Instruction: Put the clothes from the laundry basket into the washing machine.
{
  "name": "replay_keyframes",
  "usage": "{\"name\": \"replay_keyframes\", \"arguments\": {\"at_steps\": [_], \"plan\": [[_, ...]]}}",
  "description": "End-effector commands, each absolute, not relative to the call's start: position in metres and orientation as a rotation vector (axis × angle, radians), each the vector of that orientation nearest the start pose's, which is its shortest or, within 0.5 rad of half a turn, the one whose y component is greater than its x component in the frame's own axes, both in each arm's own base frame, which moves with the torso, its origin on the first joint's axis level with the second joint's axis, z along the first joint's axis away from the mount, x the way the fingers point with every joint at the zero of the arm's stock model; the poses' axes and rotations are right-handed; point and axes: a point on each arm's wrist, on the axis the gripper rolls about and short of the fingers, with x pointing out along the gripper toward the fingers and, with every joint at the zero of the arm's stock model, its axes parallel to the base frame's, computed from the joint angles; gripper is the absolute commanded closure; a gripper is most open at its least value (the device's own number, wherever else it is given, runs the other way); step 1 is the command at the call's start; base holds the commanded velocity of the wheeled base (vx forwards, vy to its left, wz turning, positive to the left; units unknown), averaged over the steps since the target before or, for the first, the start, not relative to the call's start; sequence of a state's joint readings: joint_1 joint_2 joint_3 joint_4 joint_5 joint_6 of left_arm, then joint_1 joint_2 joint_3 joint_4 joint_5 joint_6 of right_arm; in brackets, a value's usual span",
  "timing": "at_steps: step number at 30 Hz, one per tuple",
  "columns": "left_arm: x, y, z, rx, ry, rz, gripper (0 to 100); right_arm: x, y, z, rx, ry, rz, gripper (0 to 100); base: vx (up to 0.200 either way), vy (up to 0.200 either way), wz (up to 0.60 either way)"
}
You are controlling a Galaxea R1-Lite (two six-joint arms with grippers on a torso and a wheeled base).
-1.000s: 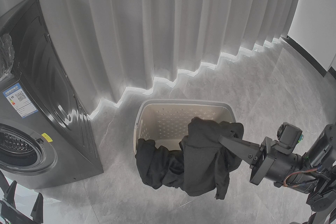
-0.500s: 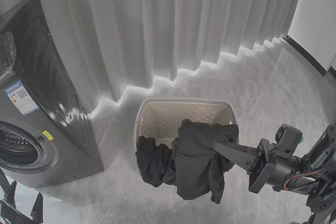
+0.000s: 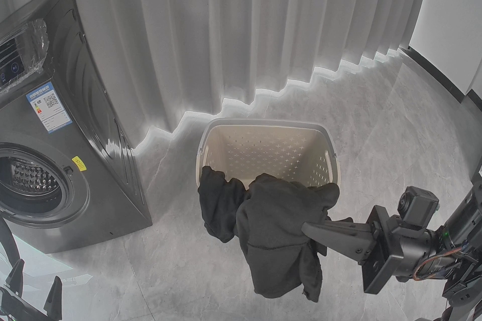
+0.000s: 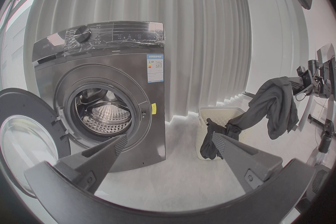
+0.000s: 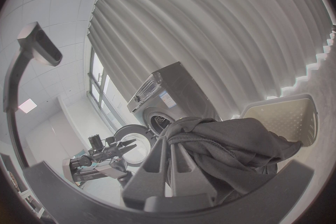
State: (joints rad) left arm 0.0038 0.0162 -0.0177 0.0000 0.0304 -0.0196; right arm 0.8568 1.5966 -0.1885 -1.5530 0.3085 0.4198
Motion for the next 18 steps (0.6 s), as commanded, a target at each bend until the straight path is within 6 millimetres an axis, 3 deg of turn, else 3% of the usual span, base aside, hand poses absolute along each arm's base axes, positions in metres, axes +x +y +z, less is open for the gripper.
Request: {"name": "replay_keyframes", "arguments": {"at_steps": [1, 10, 18], "plan": [[-0.022, 0.001, 0.076, -0.02, 0.004, 0.035, 0, 0.123, 0.155, 0.157, 0.41, 0.095, 1.226, 100, -0.2, 0.0, 0.0], [-0.022, 0.001, 0.076, -0.02, 0.004, 0.035, 0, 0.118, 0.158, 0.157, 0.416, 0.105, 1.258, 100, 0.0, 0.0, 0.0], [-0.022, 0.001, 0.076, -0.02, 0.004, 0.035, 0, 0.131, 0.162, 0.157, 0.409, 0.097, 1.221, 100, 0.0, 0.0, 0.0]]}}
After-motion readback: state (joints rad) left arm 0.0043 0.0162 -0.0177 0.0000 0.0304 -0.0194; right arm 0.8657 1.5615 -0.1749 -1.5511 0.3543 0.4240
